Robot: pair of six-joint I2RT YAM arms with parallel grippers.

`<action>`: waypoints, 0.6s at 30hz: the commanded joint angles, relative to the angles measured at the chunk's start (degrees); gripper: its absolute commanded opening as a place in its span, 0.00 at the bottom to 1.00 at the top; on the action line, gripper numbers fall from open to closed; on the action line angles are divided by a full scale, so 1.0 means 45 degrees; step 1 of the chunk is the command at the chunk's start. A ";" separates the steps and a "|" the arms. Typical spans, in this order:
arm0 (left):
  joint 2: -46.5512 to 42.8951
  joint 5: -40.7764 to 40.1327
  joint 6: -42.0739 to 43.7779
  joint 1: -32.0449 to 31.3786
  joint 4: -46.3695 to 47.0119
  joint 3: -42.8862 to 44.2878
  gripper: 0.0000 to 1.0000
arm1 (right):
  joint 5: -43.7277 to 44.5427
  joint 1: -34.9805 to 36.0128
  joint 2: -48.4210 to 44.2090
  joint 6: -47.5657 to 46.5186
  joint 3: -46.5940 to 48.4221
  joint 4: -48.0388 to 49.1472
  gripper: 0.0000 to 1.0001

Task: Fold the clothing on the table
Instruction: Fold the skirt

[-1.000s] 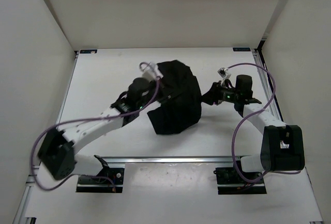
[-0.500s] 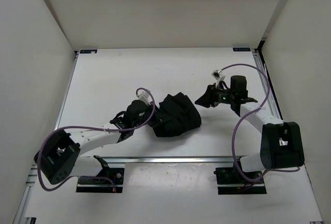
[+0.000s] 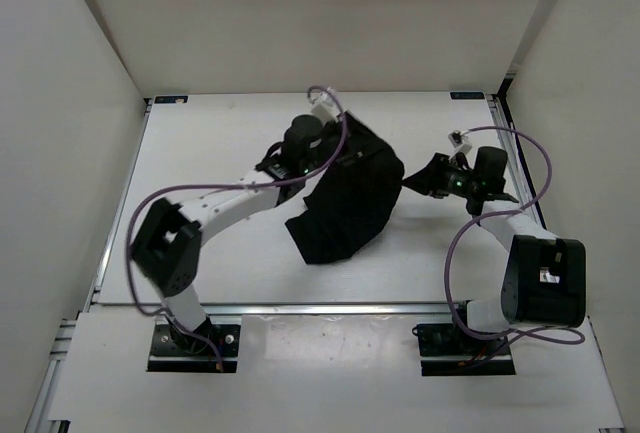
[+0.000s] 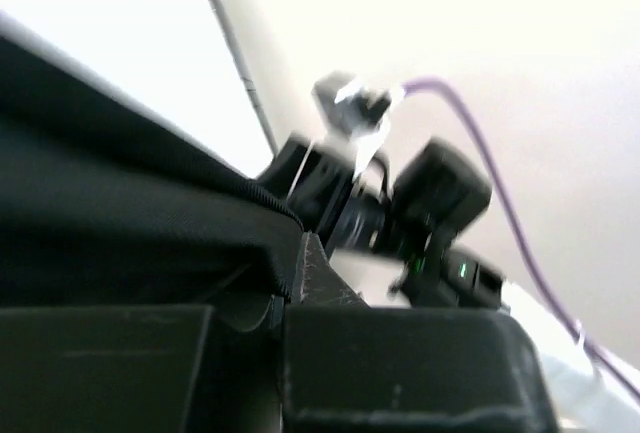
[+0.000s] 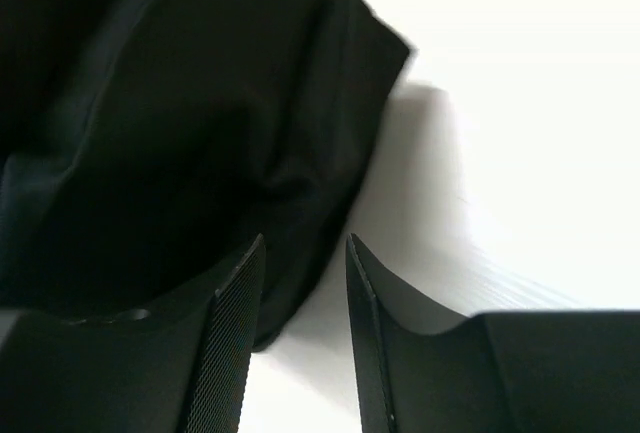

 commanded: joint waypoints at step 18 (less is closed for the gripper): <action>0.1530 0.0648 0.0449 -0.0532 -0.0633 0.1694 0.00 | 0.0495 -0.1810 -0.0670 0.1104 -0.0726 0.0867 0.44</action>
